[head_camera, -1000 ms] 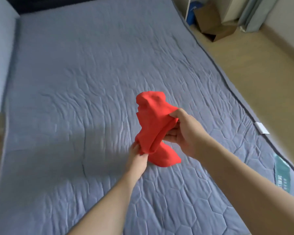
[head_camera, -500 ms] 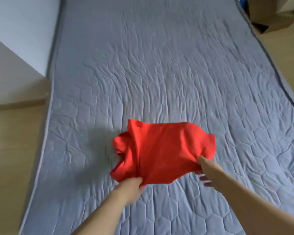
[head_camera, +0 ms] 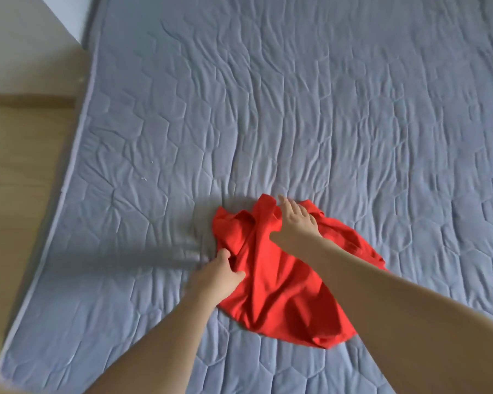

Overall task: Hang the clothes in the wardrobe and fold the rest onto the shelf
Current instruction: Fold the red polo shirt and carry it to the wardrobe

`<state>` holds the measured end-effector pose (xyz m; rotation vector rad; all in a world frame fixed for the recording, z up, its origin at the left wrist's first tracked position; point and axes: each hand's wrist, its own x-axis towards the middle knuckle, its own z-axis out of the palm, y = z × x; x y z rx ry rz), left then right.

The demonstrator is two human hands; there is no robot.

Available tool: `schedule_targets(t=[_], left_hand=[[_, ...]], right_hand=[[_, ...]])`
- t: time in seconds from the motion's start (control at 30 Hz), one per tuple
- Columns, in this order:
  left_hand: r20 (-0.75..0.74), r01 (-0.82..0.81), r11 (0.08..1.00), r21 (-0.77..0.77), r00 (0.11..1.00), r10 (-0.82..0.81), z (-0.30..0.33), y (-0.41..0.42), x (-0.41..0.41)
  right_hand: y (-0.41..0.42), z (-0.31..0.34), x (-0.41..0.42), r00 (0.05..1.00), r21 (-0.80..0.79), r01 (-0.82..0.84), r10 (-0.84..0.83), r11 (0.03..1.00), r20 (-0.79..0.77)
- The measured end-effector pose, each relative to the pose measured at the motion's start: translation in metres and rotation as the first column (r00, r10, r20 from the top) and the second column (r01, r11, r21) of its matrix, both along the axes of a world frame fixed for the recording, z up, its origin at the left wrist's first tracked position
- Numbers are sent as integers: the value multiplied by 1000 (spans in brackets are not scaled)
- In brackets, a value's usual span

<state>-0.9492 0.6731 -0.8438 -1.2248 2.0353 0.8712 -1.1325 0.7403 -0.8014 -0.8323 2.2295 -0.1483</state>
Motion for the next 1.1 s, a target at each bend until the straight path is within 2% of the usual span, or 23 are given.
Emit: schedule_targets(t=[0.07,0.13,0.2,0.23,0.27,0.3,0.33,0.37,0.4,0.43,0.47,0.53,0.6,0.63,0.7,0.77,0.87,0.9,0.93,1.0,1.1], left_hand=[[-13,145,989,-38,989,-146,2,8,1],[-99,239,971,-28,965,-241,2,14,9],[-137,371,929,2,920,-368,3,18,22],[-116,482,876,10,871,-478,2,18,31],[-47,608,793,51,794,-606,3,16,42],[32,692,713,112,715,-699,6,15,52],[111,732,653,195,644,-756,9,12,65],[174,737,620,267,596,-784,11,9,76],[219,738,588,331,546,-809,15,4,83],[260,687,627,368,571,-779,21,-3,84],[288,602,707,372,649,-704,26,-10,80],[227,454,856,248,832,-507,34,-25,58],[9,400,917,-1,917,-400,33,-35,30],[-117,325,937,-133,933,-340,31,-37,15],[-351,97,967,-234,919,-177,17,-41,-11],[-386,-69,984,-164,923,0,5,-43,-33],[-207,-340,937,75,914,348,-17,-52,-47],[-151,-386,912,136,902,404,-23,-53,-48],[-122,-385,905,181,904,410,-24,-55,-49],[-169,-345,902,260,903,395,-20,-61,-49],[-244,-306,882,359,881,405,8,-67,-50]], right_hand=[[-10,-13,2,986,29,-148,149,989,-72],[-15,-26,6,945,107,-275,289,955,-154],[-17,-29,13,932,114,-300,317,947,-177],[-15,-27,19,950,83,-278,286,957,-126],[-12,-23,23,972,76,-236,237,969,4],[-2,-17,32,952,118,-280,260,953,160],[9,-9,41,895,195,-374,297,907,333],[22,1,53,824,231,-495,368,837,431],[33,8,62,784,218,-575,456,788,421],[42,10,65,797,182,-586,521,790,306],[53,8,64,833,206,-543,491,814,255],[60,5,58,868,297,-473,381,830,319],[53,-7,37,926,148,-352,320,924,202],[48,-13,22,958,104,-285,278,953,70],[32,-19,-9,997,157,-37,47,987,-60],[15,-30,-34,989,154,18,5,988,-148],[1,-45,-56,978,207,-45,86,977,-191],[1,-51,-62,978,256,-73,119,964,-170],[3,-57,-65,984,310,-79,123,948,-128],[10,-61,-66,992,336,-74,105,939,-75],[17,-48,-67,998,234,-3,17,972,-59]])
